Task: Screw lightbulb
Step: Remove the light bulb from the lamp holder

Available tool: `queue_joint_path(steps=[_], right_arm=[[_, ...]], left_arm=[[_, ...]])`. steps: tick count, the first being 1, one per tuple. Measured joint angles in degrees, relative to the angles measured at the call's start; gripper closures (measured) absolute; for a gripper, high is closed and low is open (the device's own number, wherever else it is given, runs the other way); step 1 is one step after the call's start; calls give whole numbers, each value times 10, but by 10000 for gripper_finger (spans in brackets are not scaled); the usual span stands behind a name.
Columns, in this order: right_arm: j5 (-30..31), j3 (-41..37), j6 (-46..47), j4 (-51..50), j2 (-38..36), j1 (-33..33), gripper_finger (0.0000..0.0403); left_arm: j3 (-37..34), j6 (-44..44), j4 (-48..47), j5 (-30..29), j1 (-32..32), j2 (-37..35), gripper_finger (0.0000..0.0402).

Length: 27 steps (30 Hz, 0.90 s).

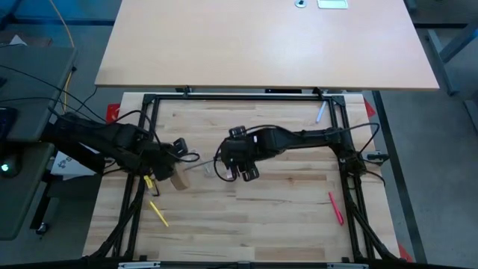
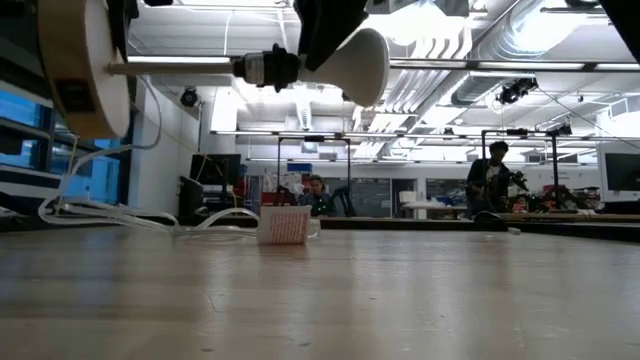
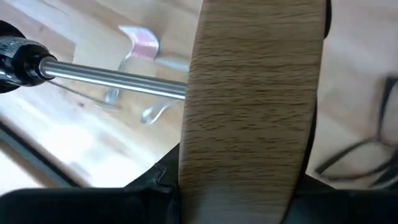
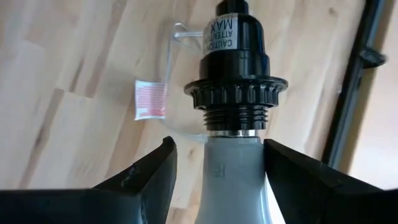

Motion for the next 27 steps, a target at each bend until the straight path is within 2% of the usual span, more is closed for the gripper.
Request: queue_joint_path(steps=[2, 4, 8, 12, 17, 22, 27], right_arm=[[-19, 18, 2, -23, 0, -9, 176], [-65, 41, 15, -43, 1, -21, 176], [-254, 79, 82, -90, 0, -65, 176], [-425, 85, 179, -91, -1, -114, 176], [-468, 85, 211, -64, -1, -155, 176], [-552, 84, 255, -78, -9, -187, 176], [-642, 39, 297, -91, -7, -216, 176]], left_arm=[[0, 23, -1, -18, -2, 7, 295], [0, 47, -2, -53, -9, 17, 295], [0, 82, -8, -139, -15, 38, 295], [0, 82, -8, -165, -16, 60, 295], [0, 95, -7, -172, -34, 79, 295], [0, 113, -6, -169, -62, 85, 295], [0, 126, 34, -169, -84, 85, 295]])
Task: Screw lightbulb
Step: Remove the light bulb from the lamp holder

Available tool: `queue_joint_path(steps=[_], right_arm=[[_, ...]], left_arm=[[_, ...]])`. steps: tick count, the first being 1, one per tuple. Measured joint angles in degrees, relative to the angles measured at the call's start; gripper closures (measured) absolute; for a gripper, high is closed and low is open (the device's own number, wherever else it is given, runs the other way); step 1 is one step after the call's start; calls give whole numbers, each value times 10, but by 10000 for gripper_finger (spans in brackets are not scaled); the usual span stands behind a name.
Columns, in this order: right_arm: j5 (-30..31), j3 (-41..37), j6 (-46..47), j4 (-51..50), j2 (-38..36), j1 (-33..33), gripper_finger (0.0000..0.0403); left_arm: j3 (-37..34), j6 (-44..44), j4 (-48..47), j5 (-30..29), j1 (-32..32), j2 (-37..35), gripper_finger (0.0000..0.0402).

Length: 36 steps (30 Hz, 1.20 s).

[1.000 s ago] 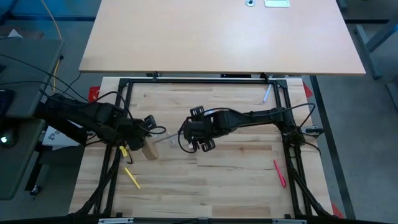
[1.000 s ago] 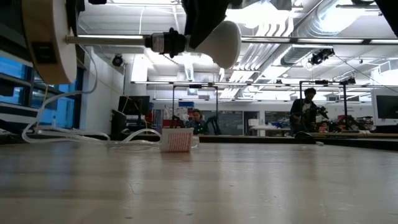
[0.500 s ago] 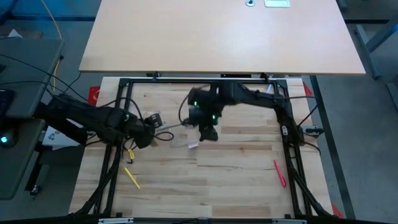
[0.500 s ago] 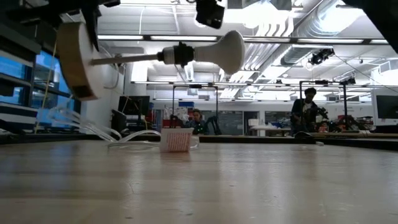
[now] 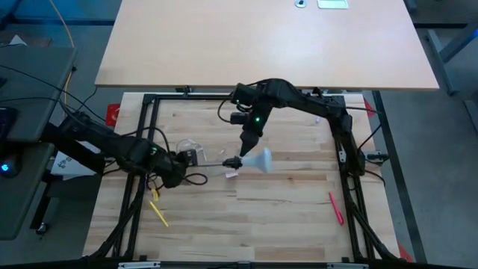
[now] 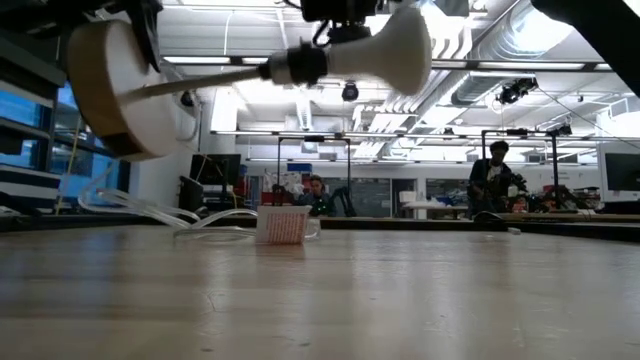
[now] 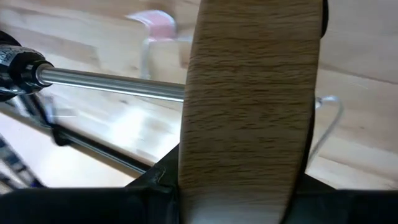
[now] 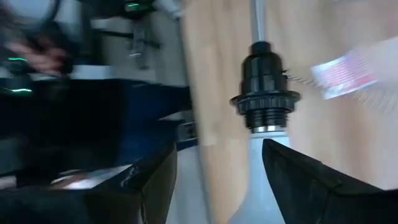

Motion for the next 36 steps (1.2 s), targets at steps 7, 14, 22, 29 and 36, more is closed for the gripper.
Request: queue_joint_path(steps=[7, 14, 22, 29, 36], right_arm=[[-156, -93, 52, 29, 0, -14, 176], [-183, -156, 59, 65, 0, -19, 176], [-194, -193, 48, 83, 0, -7, 176], [-168, -197, 23, 96, 0, 12, 176], [-128, -197, 0, 88, 0, 19, 176]], left_arm=[[0, 19, 16, 0, -9, 14, 295], [0, 24, 17, 0, -25, 15, 295], [0, 10, 10, 15, -28, 15, 295], [0, 30, 12, 15, -28, 14, 295], [0, 33, 15, 14, -43, 9, 295]])
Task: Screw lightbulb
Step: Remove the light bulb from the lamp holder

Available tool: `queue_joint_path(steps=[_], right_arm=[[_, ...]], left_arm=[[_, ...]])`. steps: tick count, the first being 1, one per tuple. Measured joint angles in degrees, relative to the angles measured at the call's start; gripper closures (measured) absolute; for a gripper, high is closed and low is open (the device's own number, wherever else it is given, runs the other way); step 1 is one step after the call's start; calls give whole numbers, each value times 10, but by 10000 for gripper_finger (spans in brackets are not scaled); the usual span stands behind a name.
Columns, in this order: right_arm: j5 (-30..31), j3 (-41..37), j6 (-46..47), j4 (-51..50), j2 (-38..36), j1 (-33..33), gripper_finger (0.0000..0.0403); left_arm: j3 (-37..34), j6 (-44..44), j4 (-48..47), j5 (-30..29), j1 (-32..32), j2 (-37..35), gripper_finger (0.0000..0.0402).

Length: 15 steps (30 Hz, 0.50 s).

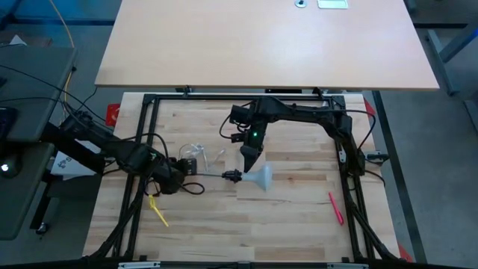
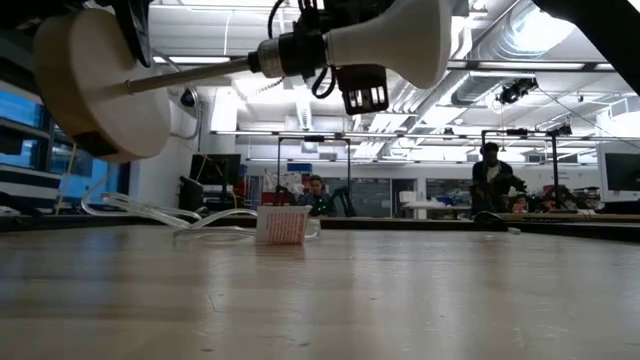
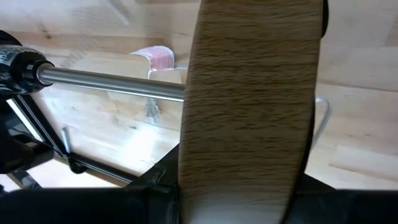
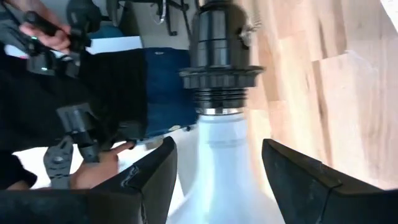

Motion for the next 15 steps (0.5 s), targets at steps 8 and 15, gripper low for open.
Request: queue_joint_path(steps=[8, 15], right_arm=[[-16, 0, -2, -8, 0, 11, 176], [-29, 0, -1, -1, 11, 39, 176]], left_arm=[[0, -7, 5, 8, -6, 0, 295], [0, 14, 15, 25, 5, 0, 295]])
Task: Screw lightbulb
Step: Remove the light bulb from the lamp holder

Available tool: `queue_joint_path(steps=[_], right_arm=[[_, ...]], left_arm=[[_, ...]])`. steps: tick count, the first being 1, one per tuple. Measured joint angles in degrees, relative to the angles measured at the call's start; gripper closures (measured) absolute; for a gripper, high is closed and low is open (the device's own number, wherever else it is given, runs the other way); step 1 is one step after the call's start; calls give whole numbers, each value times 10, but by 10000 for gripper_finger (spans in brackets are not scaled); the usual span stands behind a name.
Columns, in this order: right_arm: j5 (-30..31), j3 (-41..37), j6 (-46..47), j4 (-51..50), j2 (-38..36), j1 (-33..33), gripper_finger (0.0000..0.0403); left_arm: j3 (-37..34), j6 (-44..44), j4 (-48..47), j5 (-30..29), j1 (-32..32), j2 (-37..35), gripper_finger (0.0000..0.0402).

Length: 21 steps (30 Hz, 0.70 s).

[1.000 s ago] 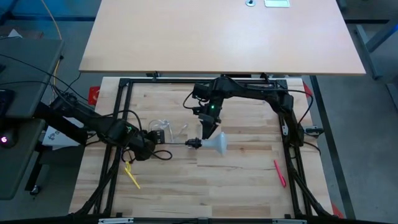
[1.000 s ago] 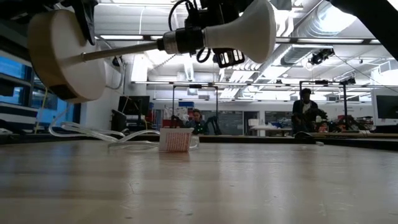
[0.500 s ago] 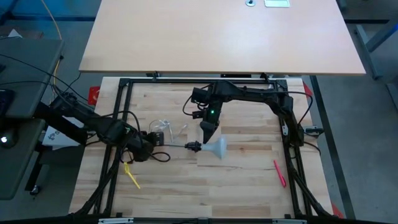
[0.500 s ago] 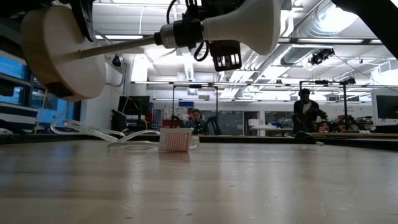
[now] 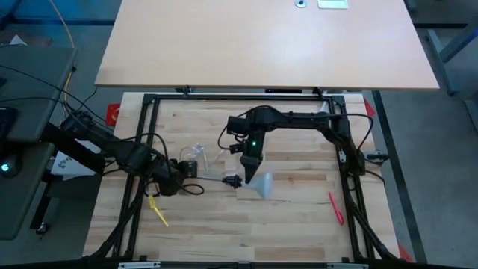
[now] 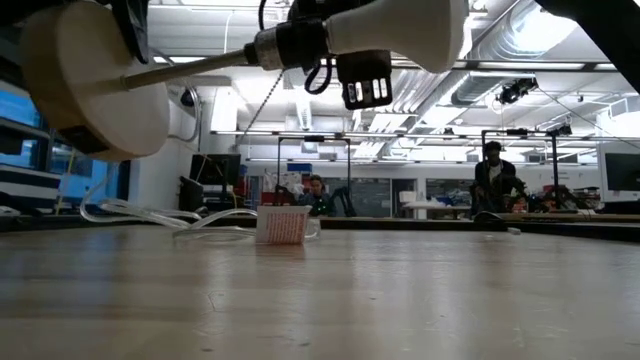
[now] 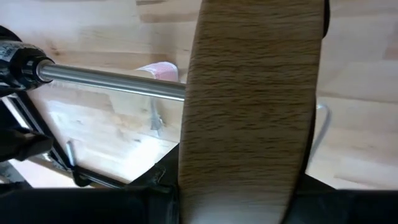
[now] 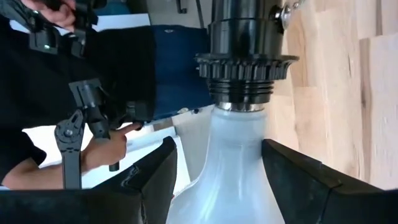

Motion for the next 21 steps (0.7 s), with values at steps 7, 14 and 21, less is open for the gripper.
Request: queue_joint_path(steps=[7, 14, 21], right_arm=[[10, 0, 2, -10, 1, 10, 176], [10, 0, -11, -22, 1, 11, 176], [16, 0, -27, -22, 1, 11, 184]], left_arm=[[0, 16, 25, -14, 3, 0, 295], [0, 4, 18, -9, 5, 0, 295], [0, 9, 18, -5, 4, 0, 295]])
